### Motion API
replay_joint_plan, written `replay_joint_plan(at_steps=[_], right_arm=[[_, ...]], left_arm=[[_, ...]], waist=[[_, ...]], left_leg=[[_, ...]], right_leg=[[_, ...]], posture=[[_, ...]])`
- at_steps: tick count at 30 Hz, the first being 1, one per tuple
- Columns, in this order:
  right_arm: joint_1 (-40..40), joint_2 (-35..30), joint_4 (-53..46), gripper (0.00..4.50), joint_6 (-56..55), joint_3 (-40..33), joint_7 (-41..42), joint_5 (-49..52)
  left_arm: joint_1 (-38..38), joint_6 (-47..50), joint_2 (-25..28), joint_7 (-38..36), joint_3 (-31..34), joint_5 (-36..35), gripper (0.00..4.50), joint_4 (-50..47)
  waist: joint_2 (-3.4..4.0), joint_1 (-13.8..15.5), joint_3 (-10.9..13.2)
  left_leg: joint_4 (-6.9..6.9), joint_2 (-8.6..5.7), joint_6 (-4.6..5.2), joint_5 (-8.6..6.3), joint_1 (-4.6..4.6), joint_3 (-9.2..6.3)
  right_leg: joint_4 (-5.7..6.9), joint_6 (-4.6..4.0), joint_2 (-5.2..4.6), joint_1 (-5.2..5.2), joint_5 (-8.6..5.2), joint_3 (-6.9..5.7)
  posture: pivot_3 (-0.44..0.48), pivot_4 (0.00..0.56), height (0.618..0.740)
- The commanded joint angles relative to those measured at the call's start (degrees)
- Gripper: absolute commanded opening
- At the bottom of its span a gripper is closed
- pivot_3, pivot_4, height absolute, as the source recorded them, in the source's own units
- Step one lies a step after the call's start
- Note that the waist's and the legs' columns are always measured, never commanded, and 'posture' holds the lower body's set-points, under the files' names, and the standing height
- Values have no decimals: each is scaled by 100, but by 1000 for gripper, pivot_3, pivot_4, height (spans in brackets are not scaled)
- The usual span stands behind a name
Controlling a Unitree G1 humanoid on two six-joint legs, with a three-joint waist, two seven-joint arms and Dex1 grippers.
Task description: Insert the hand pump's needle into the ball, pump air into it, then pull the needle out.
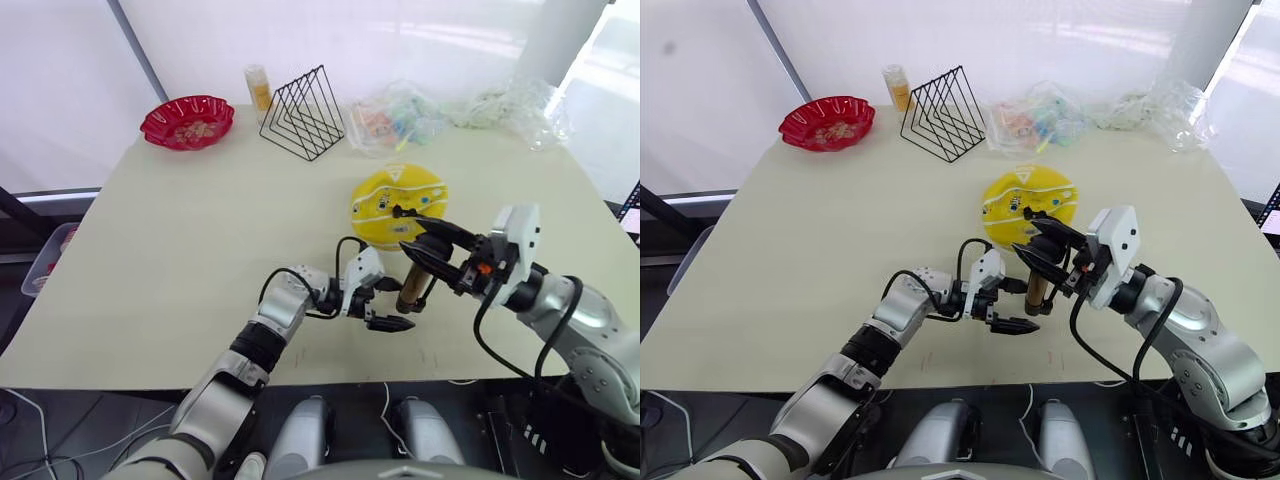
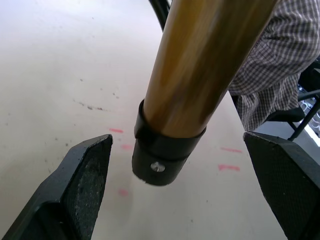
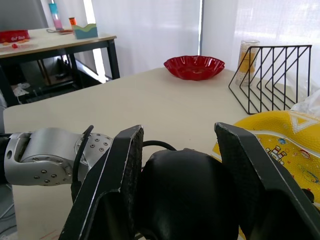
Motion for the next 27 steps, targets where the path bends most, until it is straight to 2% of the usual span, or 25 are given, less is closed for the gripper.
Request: replay_joint_plan(at_steps=[1, 2, 3, 5, 19, 22, 23, 24, 27], right_arm=[[-27, -8, -324, 1775, -67, -225, 60, 115], [-23, -9, -325, 1775, -65, -227, 69, 116], [-20, -7, -325, 1775, -64, -230, 75, 117], [-4, -10, -333, 1775, -64, -236, 86, 121], [59, 5, -325, 1775, -89, -289, 120, 129], [72, 7, -336, 1775, -87, -306, 117, 139], [80, 6, -338, 1775, -86, -309, 121, 143], [85, 5, -339, 1775, -83, -314, 125, 147], [106, 11, -343, 1775, -72, -336, 123, 174]], left_arm=[[-110, -264, -87, -118, 64, 16, 3951, 60], [-125, -303, -105, -117, 72, 32, 3747, 111], [-140, -341, -120, -110, 78, 47, 3184, 163], [-150, -395, -137, -106, 83, 64, 2438, 224], [-147, -586, -191, -107, 145, 150, 2438, 397], [-143, -654, -199, -82, 172, 173, 1650, 429], [-143, -672, -204, -79, 183, 178, 1176, 441], [-144, -701, -210, -73, 195, 189, 998, 456], [-143, -803, -233, -46, 232, 214, 998, 506]], waist=[[0, 3, 0], [0, 4, 0], [0, 4, 0], [0, 4, 0], [0, 3, 0], [0, 3, 0], [0, 4, 0], [0, 5, 0], [0, 5, 0]], left_leg=[[0, 0, 0, 0, 0, 0], [0, 0, 0, 0, 0, 0], [0, 0, 0, 0, 0, 0], [0, 0, 0, 0, 0, 0], [0, 0, 0, 0, 0, -1], [0, 0, 0, 0, 0, -1], [0, 0, 0, 0, 0, -1], [0, 0, 0, 0, 0, -1], [0, 0, 0, 0, 0, -1]], right_leg=[[0, 0, 0, 0, 0, 0], [0, 0, -1, 0, 0, 0], [0, 0, -1, 0, 0, 0], [0, 0, -1, 0, 0, 0], [0, 0, -1, 0, 0, -1], [0, 0, -1, 0, 0, -1], [0, 0, 0, 0, 0, -1], [0, 0, -1, 0, 0, -1], [0, 0, -1, 1, 0, -1]], posture=[[0, 150, 737], [0, 150, 737], [0, 150, 737], [0, 150, 737], [0, 150, 737], [0, 150, 737], [0, 150, 737], [0, 150, 737], [0, 150, 737]])
